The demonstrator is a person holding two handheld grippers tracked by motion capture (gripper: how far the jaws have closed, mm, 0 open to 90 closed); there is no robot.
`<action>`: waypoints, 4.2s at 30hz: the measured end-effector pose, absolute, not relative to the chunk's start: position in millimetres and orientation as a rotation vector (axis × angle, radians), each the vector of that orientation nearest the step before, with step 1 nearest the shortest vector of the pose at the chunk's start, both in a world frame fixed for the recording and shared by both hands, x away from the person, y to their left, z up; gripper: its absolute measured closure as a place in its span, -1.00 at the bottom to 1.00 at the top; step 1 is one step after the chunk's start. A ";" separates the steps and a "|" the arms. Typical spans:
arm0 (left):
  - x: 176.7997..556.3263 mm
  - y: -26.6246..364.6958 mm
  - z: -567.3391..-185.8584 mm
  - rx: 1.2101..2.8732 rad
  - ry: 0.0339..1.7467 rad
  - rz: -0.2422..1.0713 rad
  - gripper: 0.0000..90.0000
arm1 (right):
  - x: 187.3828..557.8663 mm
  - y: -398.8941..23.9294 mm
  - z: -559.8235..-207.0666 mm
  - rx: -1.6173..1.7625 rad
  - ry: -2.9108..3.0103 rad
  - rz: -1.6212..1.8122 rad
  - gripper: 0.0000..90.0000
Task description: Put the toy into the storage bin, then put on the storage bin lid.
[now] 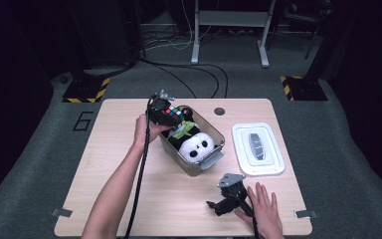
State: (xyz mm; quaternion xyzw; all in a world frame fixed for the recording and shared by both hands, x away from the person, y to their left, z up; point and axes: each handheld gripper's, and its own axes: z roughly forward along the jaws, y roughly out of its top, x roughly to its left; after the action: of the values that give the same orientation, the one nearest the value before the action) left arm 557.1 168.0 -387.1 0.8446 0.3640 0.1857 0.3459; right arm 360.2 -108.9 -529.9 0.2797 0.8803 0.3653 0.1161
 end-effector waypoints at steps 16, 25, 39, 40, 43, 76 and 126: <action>558.6 152.2 -391.5 2.360 0.849 0.568 -0.36 | 360.3 -108.9 -529.9 0.819 2.578 1.069 -1.00; 554.5 148.5 -388.1 2.362 0.860 0.619 -0.37 | 360.2 -108.8 -529.9 0.820 2.577 1.070 -1.00; 536.6 173.8 -364.0 2.128 0.915 0.540 -0.65 | 360.2 -108.8 -529.9 0.819 2.575 1.068 -1.00; 533.8 177.0 -361.5 2.123 0.907 0.539 -0.66 | 360.3 -108.9 -529.9 0.818 2.576 1.069 -1.00; 524.3 185.7 -356.0 2.089 0.901 0.542 -0.66 | 360.3 -108.9 -529.9 0.818 2.576 1.069 -1.00; 434.9 278.2 -479.3 2.026 1.104 0.412 -0.68 | 360.1 -108.7 -529.9 0.819 2.578 1.069 -1.00; 415.4 280.7 -528.6 2.041 1.199 0.523 -0.68 | 357.8 -108.1 -527.6 0.879 2.553 1.017 -1.00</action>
State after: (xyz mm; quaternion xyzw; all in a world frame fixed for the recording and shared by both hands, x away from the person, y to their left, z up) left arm 415.4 280.7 -528.6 0.7884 0.4631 0.2021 0.3508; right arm 357.8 -108.1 -527.6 0.3020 0.8777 0.3495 0.1279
